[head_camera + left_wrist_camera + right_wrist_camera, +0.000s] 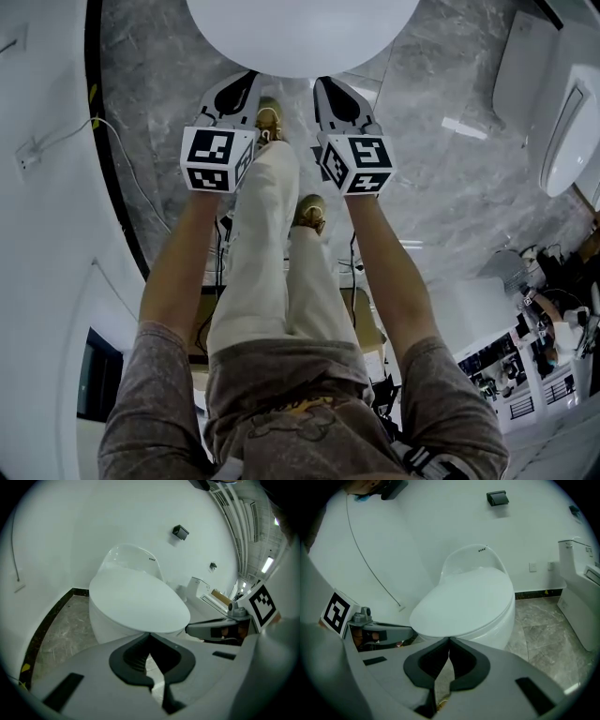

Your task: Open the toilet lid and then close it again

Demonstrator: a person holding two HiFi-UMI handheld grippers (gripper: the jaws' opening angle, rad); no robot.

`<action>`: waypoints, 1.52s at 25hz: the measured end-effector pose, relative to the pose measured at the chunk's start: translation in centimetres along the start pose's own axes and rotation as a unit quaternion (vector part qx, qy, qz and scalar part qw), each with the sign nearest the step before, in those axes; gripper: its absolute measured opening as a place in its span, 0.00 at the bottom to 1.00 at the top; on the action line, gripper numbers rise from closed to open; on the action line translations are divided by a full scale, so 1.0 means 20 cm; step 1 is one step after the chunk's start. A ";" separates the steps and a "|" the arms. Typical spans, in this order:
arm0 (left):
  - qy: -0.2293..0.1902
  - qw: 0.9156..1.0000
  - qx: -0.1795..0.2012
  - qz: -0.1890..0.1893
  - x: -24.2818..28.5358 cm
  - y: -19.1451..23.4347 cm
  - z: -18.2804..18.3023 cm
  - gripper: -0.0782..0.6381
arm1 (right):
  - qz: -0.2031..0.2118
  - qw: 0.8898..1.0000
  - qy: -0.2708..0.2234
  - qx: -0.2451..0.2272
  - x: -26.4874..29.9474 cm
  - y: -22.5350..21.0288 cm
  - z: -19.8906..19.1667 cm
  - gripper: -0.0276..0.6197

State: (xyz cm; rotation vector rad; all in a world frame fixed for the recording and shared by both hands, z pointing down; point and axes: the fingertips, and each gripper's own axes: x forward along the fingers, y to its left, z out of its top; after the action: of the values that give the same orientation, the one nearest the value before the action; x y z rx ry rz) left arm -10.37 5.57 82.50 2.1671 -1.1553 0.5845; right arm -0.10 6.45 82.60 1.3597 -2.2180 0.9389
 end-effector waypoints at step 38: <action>-0.101 0.995 -0.007 -0.018 -0.52 -0.28 1.74 0.12 | -0.015 0.994 -0.110 -0.002 -0.59 0.21 1.69 0.08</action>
State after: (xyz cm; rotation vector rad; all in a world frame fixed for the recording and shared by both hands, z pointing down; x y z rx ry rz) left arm -7.73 -9.91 49.30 2.2716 -1.2172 0.3453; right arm 2.63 -8.59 49.96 1.5569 -2.3487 0.8066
